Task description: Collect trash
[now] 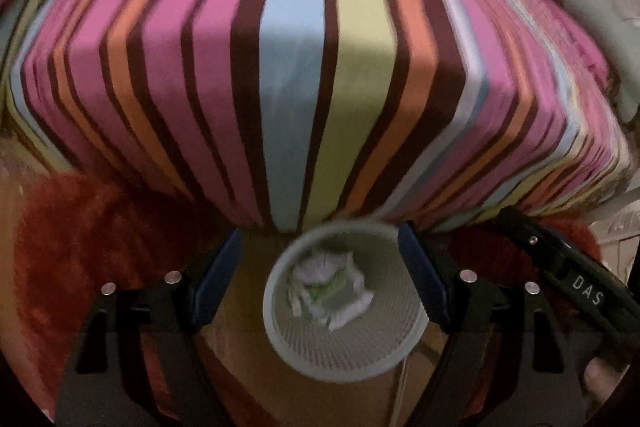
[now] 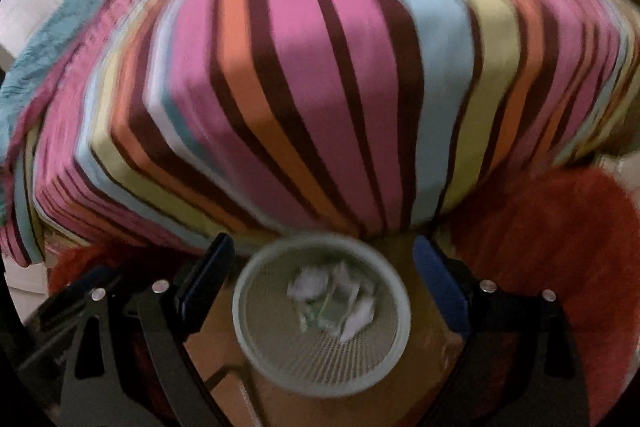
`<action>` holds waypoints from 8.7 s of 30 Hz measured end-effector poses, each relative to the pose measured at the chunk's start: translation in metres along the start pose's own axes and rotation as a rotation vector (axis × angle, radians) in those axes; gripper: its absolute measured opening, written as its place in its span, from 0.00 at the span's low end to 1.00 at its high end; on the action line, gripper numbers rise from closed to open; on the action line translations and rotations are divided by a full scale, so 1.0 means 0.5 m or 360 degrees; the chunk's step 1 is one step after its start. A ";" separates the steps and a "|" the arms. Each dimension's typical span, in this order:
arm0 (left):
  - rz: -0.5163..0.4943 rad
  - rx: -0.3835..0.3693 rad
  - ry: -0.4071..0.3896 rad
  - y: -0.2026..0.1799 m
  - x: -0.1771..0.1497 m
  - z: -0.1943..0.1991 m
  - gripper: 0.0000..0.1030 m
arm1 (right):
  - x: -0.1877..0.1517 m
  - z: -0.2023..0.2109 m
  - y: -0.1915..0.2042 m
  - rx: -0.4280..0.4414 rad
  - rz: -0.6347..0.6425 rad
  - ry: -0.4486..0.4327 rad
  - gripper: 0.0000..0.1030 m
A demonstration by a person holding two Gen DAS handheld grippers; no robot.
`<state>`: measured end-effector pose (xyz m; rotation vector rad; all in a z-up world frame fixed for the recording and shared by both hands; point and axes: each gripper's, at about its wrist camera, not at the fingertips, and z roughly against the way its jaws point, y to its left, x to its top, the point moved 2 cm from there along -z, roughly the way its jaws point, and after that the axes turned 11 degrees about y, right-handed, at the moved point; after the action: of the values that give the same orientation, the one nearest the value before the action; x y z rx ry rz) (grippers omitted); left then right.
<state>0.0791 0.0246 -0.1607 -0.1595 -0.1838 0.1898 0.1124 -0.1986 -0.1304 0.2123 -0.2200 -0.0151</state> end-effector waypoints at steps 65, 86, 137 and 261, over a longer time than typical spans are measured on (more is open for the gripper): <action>-0.0082 -0.0107 -0.0390 -0.153 0.687 0.024 0.76 | 0.605 0.070 0.070 0.0057 0.0261 -0.0569 0.84; -0.0092 -0.0114 -0.0333 -0.165 0.819 -0.043 0.76 | 0.765 -0.034 0.144 -0.0067 0.0404 -0.0457 0.84; -0.0074 -0.0011 -0.0393 -0.068 0.466 0.105 0.58 | 0.410 0.114 0.043 0.0062 0.0216 -0.0378 0.45; -0.0211 0.0194 -0.0491 -0.059 0.015 0.203 0.83 | -0.012 0.199 0.017 -0.0114 0.0195 -0.0515 0.92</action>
<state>0.0714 0.0118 -0.0557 0.0048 -0.4877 0.0920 0.0847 -0.2110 -0.0351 0.1234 -0.5537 0.0646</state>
